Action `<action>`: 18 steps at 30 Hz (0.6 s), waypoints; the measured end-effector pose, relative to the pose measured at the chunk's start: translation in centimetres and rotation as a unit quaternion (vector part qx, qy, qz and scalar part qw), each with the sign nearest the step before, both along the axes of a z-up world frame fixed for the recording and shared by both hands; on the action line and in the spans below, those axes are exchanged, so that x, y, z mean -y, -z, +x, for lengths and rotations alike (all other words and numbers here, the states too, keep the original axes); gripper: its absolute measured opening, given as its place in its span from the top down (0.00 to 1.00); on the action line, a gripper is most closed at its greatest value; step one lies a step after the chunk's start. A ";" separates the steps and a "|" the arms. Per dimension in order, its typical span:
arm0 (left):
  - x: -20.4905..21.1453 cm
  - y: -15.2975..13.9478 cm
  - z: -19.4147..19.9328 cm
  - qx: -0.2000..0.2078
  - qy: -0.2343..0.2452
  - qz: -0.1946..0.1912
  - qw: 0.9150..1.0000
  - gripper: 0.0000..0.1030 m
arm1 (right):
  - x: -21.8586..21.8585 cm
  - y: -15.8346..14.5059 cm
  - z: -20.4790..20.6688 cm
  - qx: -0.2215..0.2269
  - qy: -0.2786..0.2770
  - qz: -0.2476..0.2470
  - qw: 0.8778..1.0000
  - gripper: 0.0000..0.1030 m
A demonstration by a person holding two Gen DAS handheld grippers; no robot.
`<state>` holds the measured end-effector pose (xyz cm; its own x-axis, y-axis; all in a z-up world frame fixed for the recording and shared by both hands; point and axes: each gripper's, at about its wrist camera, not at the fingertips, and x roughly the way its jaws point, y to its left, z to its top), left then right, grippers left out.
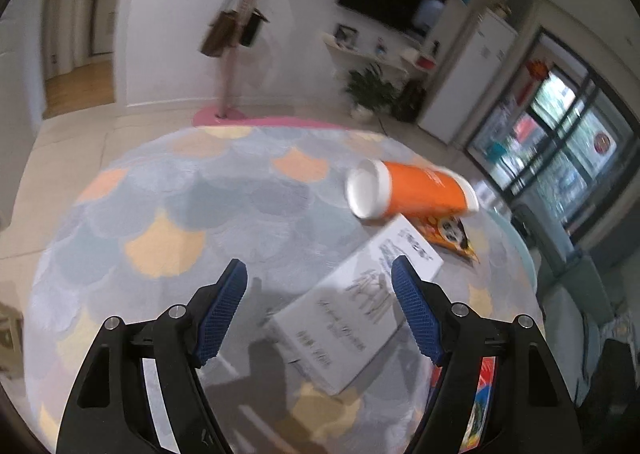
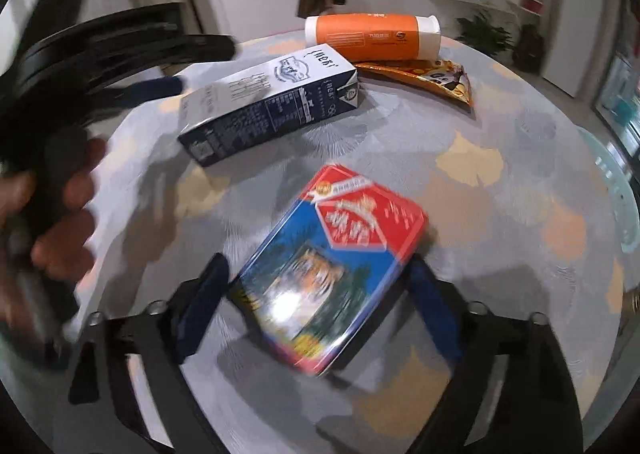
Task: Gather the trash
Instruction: 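Grasp the white milk carton with the left tool while the right tool grasps the tiger-print box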
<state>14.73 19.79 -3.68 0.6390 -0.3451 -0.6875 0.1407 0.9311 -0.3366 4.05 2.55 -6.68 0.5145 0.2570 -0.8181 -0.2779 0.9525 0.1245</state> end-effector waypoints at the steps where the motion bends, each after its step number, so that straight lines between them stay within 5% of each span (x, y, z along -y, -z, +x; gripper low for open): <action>1: 0.4 0.2 0.2 -0.005 0.010 0.004 1.000 0.29 | 0.7 -0.1 -0.2 0.000 -0.008 0.002 1.000 0.28; 10: 5.1 0.5 -3.2 -0.037 0.094 0.059 0.993 0.27 | 6.2 -0.6 -0.2 0.029 -0.038 -0.006 0.999 0.32; 18: 9.1 1.3 -2.2 -0.061 0.079 0.124 0.987 0.23 | 9.9 -1.2 0.9 0.031 -0.054 -0.003 0.998 0.31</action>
<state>12.51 10.73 -4.99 0.4976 -0.2450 -0.8321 0.2640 0.9566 -0.1238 4.98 -7.36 -5.47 0.5338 0.3094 -0.7870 -0.3857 0.9173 0.0990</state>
